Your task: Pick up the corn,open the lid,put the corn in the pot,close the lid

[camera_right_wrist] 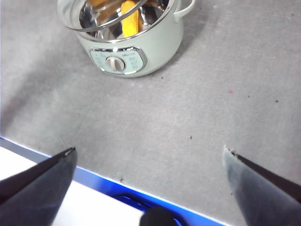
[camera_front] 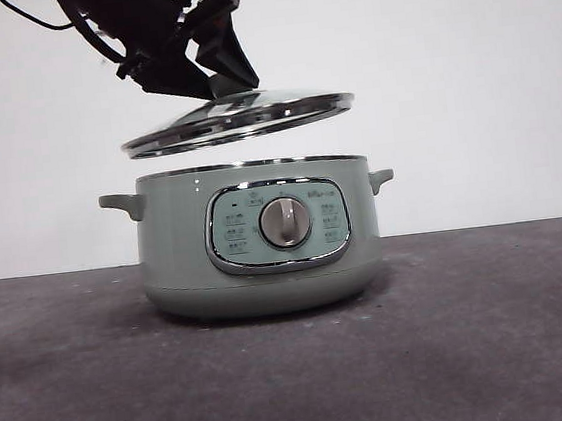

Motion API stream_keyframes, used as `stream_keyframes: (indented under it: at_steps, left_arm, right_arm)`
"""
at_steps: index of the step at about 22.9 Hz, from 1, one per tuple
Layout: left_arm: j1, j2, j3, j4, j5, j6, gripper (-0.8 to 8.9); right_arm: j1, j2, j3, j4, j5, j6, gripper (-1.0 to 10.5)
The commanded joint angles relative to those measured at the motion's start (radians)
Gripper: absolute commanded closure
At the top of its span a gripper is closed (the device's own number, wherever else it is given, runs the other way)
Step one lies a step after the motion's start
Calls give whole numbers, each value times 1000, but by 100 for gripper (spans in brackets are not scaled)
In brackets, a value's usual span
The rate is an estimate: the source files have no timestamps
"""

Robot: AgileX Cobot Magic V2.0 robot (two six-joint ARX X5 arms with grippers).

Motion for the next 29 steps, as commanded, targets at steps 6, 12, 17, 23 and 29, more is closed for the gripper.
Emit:
stream_keyframes:
  at_steps: [6,12,17,23,29]
  left_arm:
    - [-29,39,11,64,-44,-11,821]
    - [-35,58,11,80,-50,-11,821]
    - [-36,94,11,81,-71,-11,821]
    - [-35,100,11,76,-75,-10,821]
    - [-35,110,11,39,-75,-11,749]
  right_arm:
    - [1,-23,-13,-26,0,29,415]
    - [1,-23,-23,-26,0,29,415]
    - [1,-23,-24,-26,-1,29,415]
    - [1,-23,-24,-26,0,29,415]
    - [1,-23,-24,-26,0,29,415]
